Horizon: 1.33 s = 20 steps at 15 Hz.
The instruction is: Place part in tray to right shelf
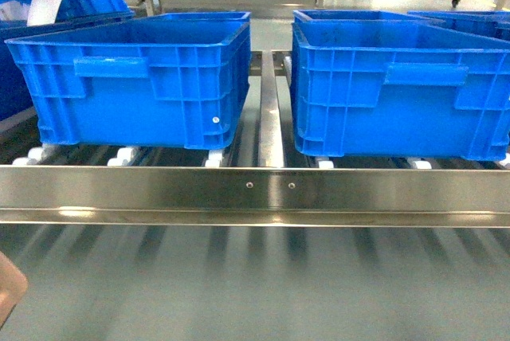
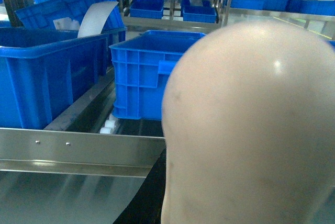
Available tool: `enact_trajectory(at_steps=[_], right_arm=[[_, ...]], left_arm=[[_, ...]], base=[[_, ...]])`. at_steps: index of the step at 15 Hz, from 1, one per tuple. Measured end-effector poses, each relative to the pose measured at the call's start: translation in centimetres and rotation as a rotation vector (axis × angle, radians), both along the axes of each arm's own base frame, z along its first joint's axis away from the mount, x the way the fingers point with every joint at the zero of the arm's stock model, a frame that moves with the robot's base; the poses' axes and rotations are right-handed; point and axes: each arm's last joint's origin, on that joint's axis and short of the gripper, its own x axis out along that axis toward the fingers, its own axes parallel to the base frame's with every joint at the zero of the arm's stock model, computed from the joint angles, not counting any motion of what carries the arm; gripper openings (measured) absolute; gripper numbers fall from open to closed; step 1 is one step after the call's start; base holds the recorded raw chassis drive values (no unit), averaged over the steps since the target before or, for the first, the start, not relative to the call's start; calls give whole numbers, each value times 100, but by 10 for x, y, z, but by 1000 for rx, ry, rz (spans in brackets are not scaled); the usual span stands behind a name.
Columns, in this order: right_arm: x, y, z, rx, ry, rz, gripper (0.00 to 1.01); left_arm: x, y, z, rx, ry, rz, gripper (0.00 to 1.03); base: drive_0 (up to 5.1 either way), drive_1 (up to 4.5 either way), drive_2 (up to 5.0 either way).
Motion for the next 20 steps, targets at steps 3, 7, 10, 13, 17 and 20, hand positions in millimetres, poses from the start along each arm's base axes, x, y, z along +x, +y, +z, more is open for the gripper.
enact_trajectory(at_steps=[3, 7, 10, 13, 17, 20], right_arm=[[0, 0, 0, 0, 0, 0, 2], [0, 0, 0, 0, 0, 0, 2], [0, 0, 0, 0, -1, 0, 2], [0, 0, 0, 0, 0, 0, 2], [0, 0, 0, 0, 0, 0, 15], [0, 0, 0, 0, 0, 0, 51]], left_arm=[[-3, 0, 0, 0, 2, 0, 15], [-14, 0, -6, -1, 39, 1, 15], [-15, 0, -5, 0, 24, 2, 15], [-15, 0, -4, 0, 11, -1, 15], [-15, 0, -4, 0, 12, 0, 15], [-15, 0, -4, 0, 12, 0, 15]], base=[[0, 0, 0], [0, 0, 0], [0, 0, 0], [0, 0, 0], [0, 0, 0], [0, 0, 0]])
